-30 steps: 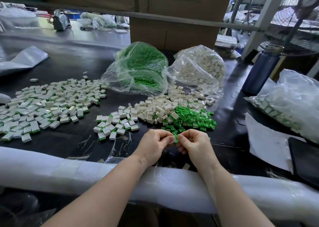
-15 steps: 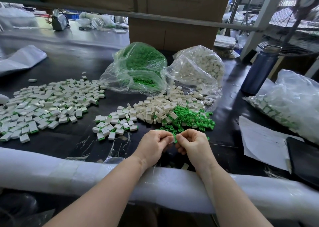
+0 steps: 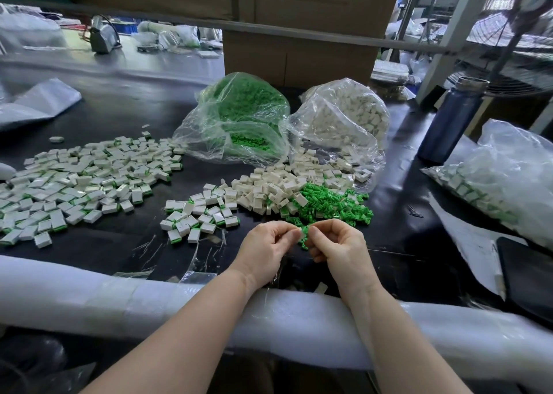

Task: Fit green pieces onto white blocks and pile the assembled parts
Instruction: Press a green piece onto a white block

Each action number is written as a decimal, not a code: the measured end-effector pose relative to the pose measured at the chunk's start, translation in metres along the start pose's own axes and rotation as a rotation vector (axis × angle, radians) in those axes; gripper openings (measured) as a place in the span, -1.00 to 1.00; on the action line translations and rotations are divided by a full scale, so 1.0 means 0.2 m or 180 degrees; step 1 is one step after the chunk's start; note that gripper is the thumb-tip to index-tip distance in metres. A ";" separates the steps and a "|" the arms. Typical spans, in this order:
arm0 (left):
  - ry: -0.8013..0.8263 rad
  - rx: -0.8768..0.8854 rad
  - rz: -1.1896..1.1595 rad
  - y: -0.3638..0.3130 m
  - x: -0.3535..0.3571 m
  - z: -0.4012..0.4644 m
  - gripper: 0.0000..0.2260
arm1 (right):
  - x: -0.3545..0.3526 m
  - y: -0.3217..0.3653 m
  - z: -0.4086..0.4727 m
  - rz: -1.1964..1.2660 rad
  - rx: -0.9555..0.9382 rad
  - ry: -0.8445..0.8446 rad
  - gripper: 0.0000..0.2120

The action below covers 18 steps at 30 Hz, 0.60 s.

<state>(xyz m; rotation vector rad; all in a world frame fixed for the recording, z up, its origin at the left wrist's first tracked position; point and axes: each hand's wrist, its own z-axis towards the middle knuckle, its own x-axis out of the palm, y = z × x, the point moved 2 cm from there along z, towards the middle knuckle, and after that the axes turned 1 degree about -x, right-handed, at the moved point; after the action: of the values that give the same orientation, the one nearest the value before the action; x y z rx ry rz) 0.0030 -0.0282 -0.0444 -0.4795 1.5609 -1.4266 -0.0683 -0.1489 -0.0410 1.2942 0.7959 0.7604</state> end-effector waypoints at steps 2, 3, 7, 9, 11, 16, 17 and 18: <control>0.0061 0.0008 -0.0002 0.00 0.00 0.00 -0.89 | 0.00 0.00 0.00 -0.0035 -0.0028 -0.0006 -0.89; 0.0110 0.0005 -0.0005 0.00 0.00 0.00 -0.90 | 0.00 0.00 0.00 -0.0069 -0.0042 0.0001 -0.88; 0.0215 -0.0043 -0.0026 0.00 0.00 0.00 -0.94 | 0.00 0.00 0.00 -0.0197 -0.0083 0.0073 -0.85; 0.0233 -0.0084 0.0064 0.00 -0.01 -0.01 -0.93 | 0.01 0.00 0.00 -0.0270 -0.0061 0.0111 -0.83; 0.0272 -0.0084 0.0175 0.00 0.00 -0.01 -0.90 | 0.01 0.00 0.00 -0.0358 -0.0025 0.0150 -0.82; 0.0249 0.0077 0.0613 -0.01 0.00 -0.02 -0.87 | 0.02 -0.01 0.00 -0.0699 0.0002 0.0253 -0.81; 0.0233 0.0111 0.0691 -0.01 0.01 -0.02 -0.87 | 0.02 -0.01 0.00 -0.0755 -0.0004 0.0265 -0.81; 0.0219 0.0130 0.0718 -0.01 0.01 -0.02 -0.87 | 0.01 -0.01 0.00 -0.0749 -0.0007 0.0269 -0.80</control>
<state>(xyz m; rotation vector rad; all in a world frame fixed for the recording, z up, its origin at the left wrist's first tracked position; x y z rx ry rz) -0.0013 -0.0278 -0.0434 -0.2236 1.5828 -1.3099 -0.0661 -0.1471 -0.0433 1.1480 0.9960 0.6296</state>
